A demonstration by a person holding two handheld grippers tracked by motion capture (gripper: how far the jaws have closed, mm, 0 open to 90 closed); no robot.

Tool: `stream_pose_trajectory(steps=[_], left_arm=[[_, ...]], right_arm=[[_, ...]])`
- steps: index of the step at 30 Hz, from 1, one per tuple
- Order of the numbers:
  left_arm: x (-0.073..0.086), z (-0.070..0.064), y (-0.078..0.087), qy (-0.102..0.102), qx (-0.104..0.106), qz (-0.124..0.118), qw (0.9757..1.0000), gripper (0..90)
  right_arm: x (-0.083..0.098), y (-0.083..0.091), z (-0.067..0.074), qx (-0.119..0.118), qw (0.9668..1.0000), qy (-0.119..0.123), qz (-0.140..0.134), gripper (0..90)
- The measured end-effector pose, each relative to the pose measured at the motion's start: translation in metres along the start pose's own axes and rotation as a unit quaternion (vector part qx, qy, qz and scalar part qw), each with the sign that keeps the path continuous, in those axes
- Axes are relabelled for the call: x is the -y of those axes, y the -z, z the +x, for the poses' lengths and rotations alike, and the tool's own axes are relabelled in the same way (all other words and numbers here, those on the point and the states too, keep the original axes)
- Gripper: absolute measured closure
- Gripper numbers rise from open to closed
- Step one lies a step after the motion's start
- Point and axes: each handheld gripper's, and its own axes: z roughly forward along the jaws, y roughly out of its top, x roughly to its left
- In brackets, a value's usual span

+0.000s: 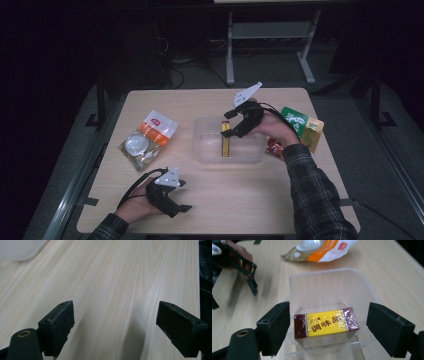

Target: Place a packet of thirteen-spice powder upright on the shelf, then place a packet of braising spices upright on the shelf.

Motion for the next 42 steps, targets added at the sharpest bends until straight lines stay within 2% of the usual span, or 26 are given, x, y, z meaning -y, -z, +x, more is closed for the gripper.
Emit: stream_pose_trajectory(steps=[6, 8, 9, 11, 12, 13, 16, 18, 19, 24, 26, 30, 35, 38, 39, 42], left_arm=[[0.001, 0.004, 0.003, 0.006, 0.003, -0.01, 0.9999, 14.5], [0.001, 0.005, 0.003, 0.006, 0.003, -0.009, 0.9999, 14.6], [0.001, 0.005, 0.003, 0.006, 0.002, -0.008, 0.9999, 14.6], [0.001, 0.005, 0.002, 0.012, 0.004, -0.011, 0.9999, 14.6], [0.001, 0.006, 0.002, 0.012, 0.003, -0.011, 0.9999, 14.7], [0.001, 0.006, 0.001, 0.013, 0.001, -0.012, 0.9998, 14.7], [0.001, 0.006, 0.002, 0.014, 0.0, -0.008, 0.9999, 14.7], [0.001, 0.007, 0.003, 0.016, -0.002, -0.009, 0.9998, 14.7], [0.001, 0.007, 0.003, 0.016, -0.002, -0.009, 0.9998, 14.7], [0.001, 0.006, 0.005, 0.015, -0.004, -0.008, 0.9998, 14.7], [0.002, 0.005, 0.006, 0.015, -0.006, -0.007, 0.9998, 14.7], [0.004, 0.005, 0.009, 0.018, -0.01, -0.009, 0.9997, 14.7], [0.007, 0.006, 0.01, 0.025, -0.019, -0.006, 0.9995, 14.7], [0.007, 0.008, 0.011, 0.023, -0.023, -0.002, 0.9995, 14.7], [0.006, 0.008, 0.011, 0.028, -0.024, -0.004, 0.9993, 14.7], [0.006, 0.007, 0.012, 0.035, -0.027, -0.006, 0.999, 14.7]], right_arm=[[0.005, 0.018, 0.016, 0.051, 0.9981, -0.034, -0.008, 17.8], [0.011, 0.025, 0.027, 0.082, 0.9953, -0.049, -0.016, 17.9], [0.011, 0.025, 0.027, 0.082, 0.9953, -0.049, -0.016, 17.9], [0.015, 0.029, 0.034, 0.099, 0.9934, -0.055, -0.015, 18.4], [0.021, 0.03, 0.043, 0.109, 0.9922, -0.06, -0.01, 18.4], [0.021, 0.03, 0.043, 0.109, 0.9922, -0.06, -0.01, 18.4], [0.029, 0.03, 0.058, 0.12, 0.9909, -0.059, -0.011, 17.7], [0.035, 0.031, 0.071, 0.123, 0.9897, -0.071, -0.018, 17.8], [0.035, 0.031, 0.071, 0.123, 0.9897, -0.071, -0.018, 17.8], [0.049, 0.033, 0.094, 0.123, 0.9891, -0.079, -0.014, 17.8], [0.053, 0.033, 0.097, 0.123, 0.9889, -0.081, -0.014, 17.5], [0.069, 0.038, 0.108, 0.132, 0.9862, -0.099, -0.011, 18.4], [0.081, 0.043, 0.114, 0.143, 0.9842, -0.104, -0.008, 20.0], [0.09, 0.05, 0.117, 0.148, 0.9826, -0.111, -0.007, 20.9], [0.093, 0.054, 0.119, 0.155, 0.9813, -0.113, -0.008, 22.2], [0.101, 0.062, 0.121, 0.161, 0.9804, -0.114, -0.006, 24.8]])
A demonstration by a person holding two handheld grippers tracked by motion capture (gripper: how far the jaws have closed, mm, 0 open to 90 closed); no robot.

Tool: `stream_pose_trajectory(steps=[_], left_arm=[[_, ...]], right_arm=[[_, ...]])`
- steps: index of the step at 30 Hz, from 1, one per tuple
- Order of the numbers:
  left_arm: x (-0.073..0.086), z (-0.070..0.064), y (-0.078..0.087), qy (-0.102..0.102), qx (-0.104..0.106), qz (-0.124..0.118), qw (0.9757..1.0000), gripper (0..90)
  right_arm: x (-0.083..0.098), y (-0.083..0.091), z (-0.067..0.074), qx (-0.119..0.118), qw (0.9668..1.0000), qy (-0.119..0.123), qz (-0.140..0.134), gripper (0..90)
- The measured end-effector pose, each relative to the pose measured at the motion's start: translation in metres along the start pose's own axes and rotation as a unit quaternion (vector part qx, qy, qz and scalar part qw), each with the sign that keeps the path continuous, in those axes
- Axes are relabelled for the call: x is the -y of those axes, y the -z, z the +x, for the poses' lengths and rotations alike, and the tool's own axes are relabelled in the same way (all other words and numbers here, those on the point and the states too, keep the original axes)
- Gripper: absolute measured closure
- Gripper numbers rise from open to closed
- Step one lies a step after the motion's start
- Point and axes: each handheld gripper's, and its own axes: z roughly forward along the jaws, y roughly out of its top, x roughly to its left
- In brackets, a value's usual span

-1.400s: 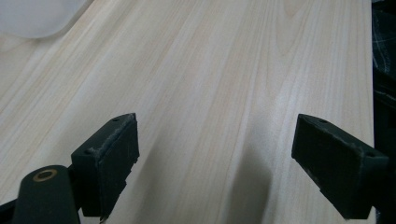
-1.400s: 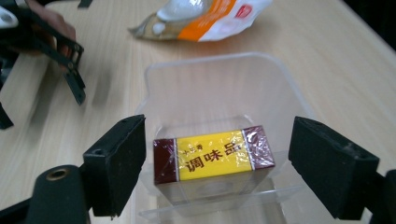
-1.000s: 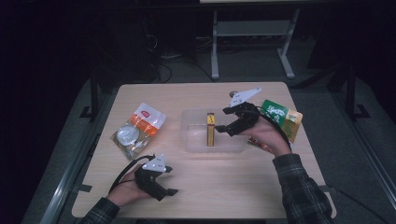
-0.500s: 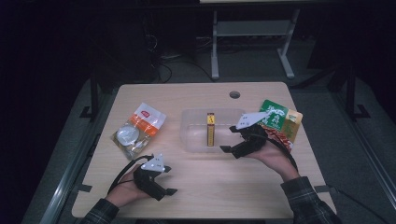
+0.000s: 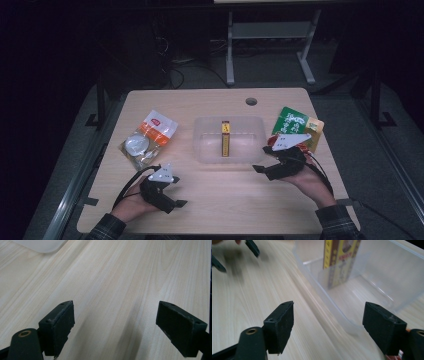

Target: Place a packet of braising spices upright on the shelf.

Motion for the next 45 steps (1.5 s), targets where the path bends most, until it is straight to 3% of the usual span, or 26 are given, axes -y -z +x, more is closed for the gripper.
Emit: stream_pose_trajectory(steps=[7, 13, 21, 27, 29, 36, 38, 45], left_arm=[[0.0, 0.003, 0.001, 0.001, -0.006, 0.002, 1.0, 14.7], [0.0, 0.003, 0.0, 0.005, -0.004, -0.002, 1.0, 14.8], [0.0, 0.004, -0.001, 0.009, -0.004, -0.002, 0.9999, 15.1], [-0.001, 0.003, -0.003, 0.008, -0.003, 0.001, 1.0, 15.1], [-0.001, 0.003, -0.003, 0.007, -0.002, 0.001, 1.0, 16.0], [-0.001, 0.003, -0.004, 0.005, 0.0, 0.002, 1.0, 16.0], [-0.001, 0.003, -0.004, 0.004, -0.001, 0.005, 1.0, 16.0], [0.0, 0.002, -0.005, 0.002, 0.0, 0.012, 0.9999, 16.0]], right_arm=[[0.016, 0.013, -0.017, 0.034, 0.9992, -0.014, 0.015, 36.1], [0.026, 0.019, -0.04, 0.063, 0.9967, -0.048, 0.018, 52.6], [0.031, 0.02, -0.074, 0.115, 0.9884, -0.095, 0.027, 77.7], [0.041, 0.012, -0.101, 0.143, 0.9813, -0.125, 0.031, 89.5], [0.043, 0.008, -0.108, 0.147, 0.9792, -0.135, 0.039, 89.6], [0.041, -0.011, -0.128, 0.166, 0.9751, -0.135, 0.059, 89.9], [0.047, -0.019, -0.133, 0.172, 0.9719, -0.134, 0.089, 90.0], [0.054, -0.025, -0.132, 0.177, 0.9695, -0.119, 0.121, 90.0]])
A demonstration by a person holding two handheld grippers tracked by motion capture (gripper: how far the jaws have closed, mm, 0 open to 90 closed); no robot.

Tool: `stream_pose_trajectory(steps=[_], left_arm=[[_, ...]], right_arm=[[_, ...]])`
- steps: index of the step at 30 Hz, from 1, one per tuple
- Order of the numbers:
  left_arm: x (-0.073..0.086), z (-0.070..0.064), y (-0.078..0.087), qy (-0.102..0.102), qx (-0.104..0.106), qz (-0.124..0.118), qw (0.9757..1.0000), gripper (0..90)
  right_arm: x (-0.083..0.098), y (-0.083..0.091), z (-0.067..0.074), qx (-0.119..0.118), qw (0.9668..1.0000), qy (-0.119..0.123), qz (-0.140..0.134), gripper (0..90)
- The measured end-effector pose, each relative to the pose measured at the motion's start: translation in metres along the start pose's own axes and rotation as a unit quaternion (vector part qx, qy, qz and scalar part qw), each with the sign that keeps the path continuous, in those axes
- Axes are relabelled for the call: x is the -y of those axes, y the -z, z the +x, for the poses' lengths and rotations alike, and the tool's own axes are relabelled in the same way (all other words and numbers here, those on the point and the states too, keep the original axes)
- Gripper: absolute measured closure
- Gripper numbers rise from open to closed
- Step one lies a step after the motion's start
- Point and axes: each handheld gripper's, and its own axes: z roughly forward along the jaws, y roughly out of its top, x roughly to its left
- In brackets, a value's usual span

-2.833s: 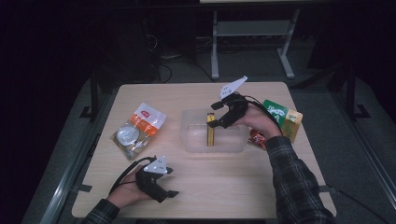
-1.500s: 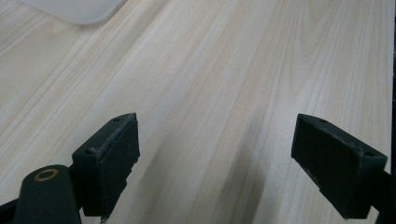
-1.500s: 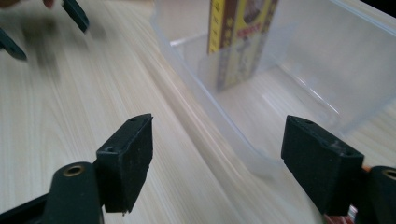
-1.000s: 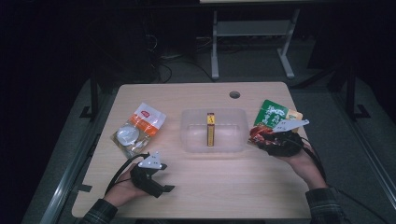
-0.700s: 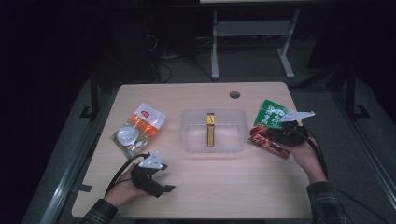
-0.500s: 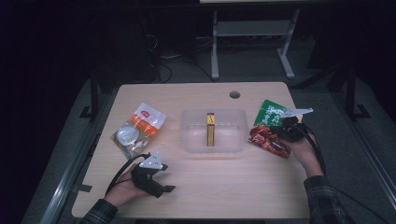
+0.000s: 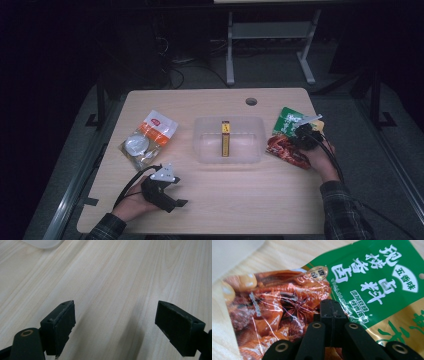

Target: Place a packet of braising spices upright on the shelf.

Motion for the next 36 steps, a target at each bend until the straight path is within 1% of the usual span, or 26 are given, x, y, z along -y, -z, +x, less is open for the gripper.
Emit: stream_pose_trajectory(steps=[1, 2, 3, 6, 9, 12, 13, 16, 18, 19, 20, 21, 24, 26, 27, 28, 30, 31, 33, 34, 35, 36], left_arm=[[0.0, 0.0, -0.001, 0.0, 0.0, 0.001, 1.0, 16.0], [0.0, 0.0, -0.001, 0.0, 0.001, 0.003, 1.0, 16.0], [0.0, 0.0, -0.001, -0.004, 0.001, 0.006, 1.0, 16.0], [0.0, -0.001, -0.001, -0.002, 0.002, 0.004, 1.0, 16.0], [0.0, -0.002, -0.001, -0.002, 0.002, 0.005, 1.0, 16.1], [0.0, -0.002, -0.002, -0.001, 0.004, 0.005, 1.0, 16.1], [0.001, -0.002, -0.001, -0.006, 0.004, 0.01, 0.9999, 16.1], [0.0, -0.002, -0.002, -0.005, 0.005, 0.009, 0.9999, 16.0], [0.0, -0.003, -0.003, -0.002, 0.006, 0.007, 1.0, 16.1], [0.0, -0.003, -0.003, -0.001, 0.006, 0.007, 1.0, 16.1], [0.0, -0.004, -0.003, -0.001, 0.007, 0.006, 1.0, 16.1], [0.0, -0.003, -0.003, -0.005, 0.008, 0.01, 0.9999, 16.1], [0.0, -0.004, -0.003, -0.005, 0.008, 0.012, 0.9999, 16.1], [0.0, -0.004, -0.004, -0.002, 0.008, 0.008, 0.9999, 16.1], [0.0, -0.004, -0.004, -0.002, 0.008, 0.007, 0.9999, 16.1], [-0.001, -0.004, -0.004, -0.001, 0.009, 0.008, 0.9999, 16.1], [0.0, -0.003, -0.004, -0.002, 0.01, 0.008, 0.9999, 16.1], [0.0, -0.003, -0.004, -0.001, 0.01, 0.007, 0.9999, 16.1], [-0.001, -0.002, -0.004, -0.002, 0.011, 0.007, 0.9999, 16.1], [-0.001, -0.002, -0.004, -0.003, 0.011, 0.008, 0.9999, 16.1], [-0.001, -0.002, -0.005, -0.001, 0.01, 0.007, 0.9999, 16.1], [-0.002, -0.002, -0.005, -0.003, 0.01, 0.008, 0.9999, 16.1]], right_arm=[[0.001, 0.0, 0.001, -0.001, 1.0, -0.002, 0.001, 90.0], [0.001, 0.0, 0.001, 0.0, 1.0, 0.001, 0.004, 90.0], [0.002, 0.0, 0.001, -0.007, 1.0, -0.002, 0.006, 90.0], [0.004, 0.002, 0.003, -0.014, 0.9998, -0.005, 0.015, 90.0], [0.005, 0.005, 0.007, -0.012, 0.9997, -0.001, 0.021, 90.0], [0.007, 0.008, 0.012, -0.013, 0.9995, 0.011, 0.027, 90.0], [0.008, 0.009, 0.014, -0.013, 0.9995, 0.016, 0.025, 90.0], [0.013, 0.014, 0.018, -0.024, 0.9993, 0.015, 0.025, 90.0], [0.016, 0.017, 0.02, -0.031, 0.999, 0.013, 0.03, 90.0], [0.018, 0.018, 0.022, -0.032, 0.9988, 0.022, 0.031, 90.0], [0.019, 0.019, 0.024, -0.031, 0.9989, 0.02, 0.029, 90.0], [0.021, 0.021, 0.026, -0.031, 0.9988, 0.023, 0.029, 90.0], [0.025, 0.024, 0.03, -0.037, 0.9985, 0.026, 0.03, 90.0], [0.026, 0.025, 0.033, -0.036, 0.9983, 0.033, 0.03, 90.0], [0.025, 0.026, 0.033, -0.033, 0.998, 0.042, 0.032, 90.0], [0.024, 0.026, 0.033, -0.036, 0.9976, 0.049, 0.033, 90.0], [0.023, 0.025, 0.028, -0.041, 0.9978, 0.044, 0.029, 90.0], [0.021, 0.024, 0.025, -0.037, 0.9982, 0.037, 0.028, 90.0], [0.015, 0.022, 0.017, -0.02, 0.9987, 0.033, 0.032, 90.0], [0.013, 0.021, 0.014, -0.015, 0.9989, 0.031, 0.03, 90.0], [0.01, 0.019, 0.009, -0.016, 0.9993, 0.023, 0.024, 90.0], [0.006, 0.016, 0.005, -0.013, 0.9995, 0.016, 0.024, 90.0]])
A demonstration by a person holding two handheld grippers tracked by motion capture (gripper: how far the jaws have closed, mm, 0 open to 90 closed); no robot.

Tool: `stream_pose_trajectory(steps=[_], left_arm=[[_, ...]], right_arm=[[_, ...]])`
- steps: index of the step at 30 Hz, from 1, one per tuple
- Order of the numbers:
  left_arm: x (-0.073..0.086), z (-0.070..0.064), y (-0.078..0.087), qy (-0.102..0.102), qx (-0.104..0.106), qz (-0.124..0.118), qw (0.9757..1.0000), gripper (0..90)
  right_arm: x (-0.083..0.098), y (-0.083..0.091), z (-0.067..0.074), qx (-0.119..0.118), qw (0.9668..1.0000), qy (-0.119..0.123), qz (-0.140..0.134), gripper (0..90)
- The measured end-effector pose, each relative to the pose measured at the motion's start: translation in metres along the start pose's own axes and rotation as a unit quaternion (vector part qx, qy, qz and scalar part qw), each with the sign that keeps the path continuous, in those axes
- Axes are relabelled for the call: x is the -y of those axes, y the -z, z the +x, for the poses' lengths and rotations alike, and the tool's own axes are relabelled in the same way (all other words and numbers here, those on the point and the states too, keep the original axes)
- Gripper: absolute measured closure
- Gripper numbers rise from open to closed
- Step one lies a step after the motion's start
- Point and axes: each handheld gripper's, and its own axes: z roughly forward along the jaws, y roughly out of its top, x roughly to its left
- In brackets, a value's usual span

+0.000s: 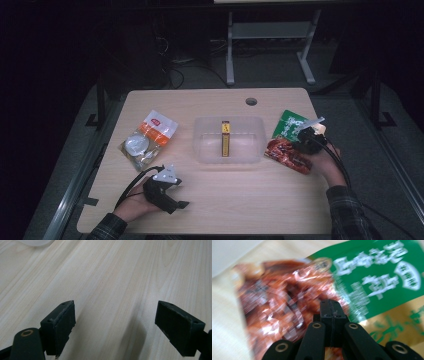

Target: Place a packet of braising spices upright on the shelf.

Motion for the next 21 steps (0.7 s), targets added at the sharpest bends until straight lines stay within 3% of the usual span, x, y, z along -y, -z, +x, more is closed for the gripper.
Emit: stream_pose_trajectory(steps=[4, 10, 12, 16, 21], left_arm=[[0.0, 0.0, -0.001, 0.0, 0.002, -0.001, 1.0, 16.1], [-0.001, -0.001, -0.001, -0.003, 0.004, 0.003, 1.0, 16.1], [-0.001, -0.001, -0.001, -0.003, 0.003, 0.003, 1.0, 16.1], [0.0, -0.001, -0.001, -0.003, 0.003, 0.004, 1.0, 16.1], [0.001, -0.001, -0.001, -0.002, 0.005, 0.006, 1.0, 16.1]], right_arm=[[-0.013, -0.006, -0.013, 0.02, 0.9998, -0.008, 0.001, 90.0], [-0.039, -0.014, -0.026, 0.037, 0.9975, 0.045, 0.04, 90.0], [-0.044, -0.018, -0.03, 0.043, 0.9966, 0.048, 0.051, 90.0], [-0.047, -0.026, -0.035, 0.049, 0.9951, 0.052, 0.068, 90.0], [-0.042, -0.031, -0.036, 0.036, 0.9945, 0.054, 0.082, 90.0]])
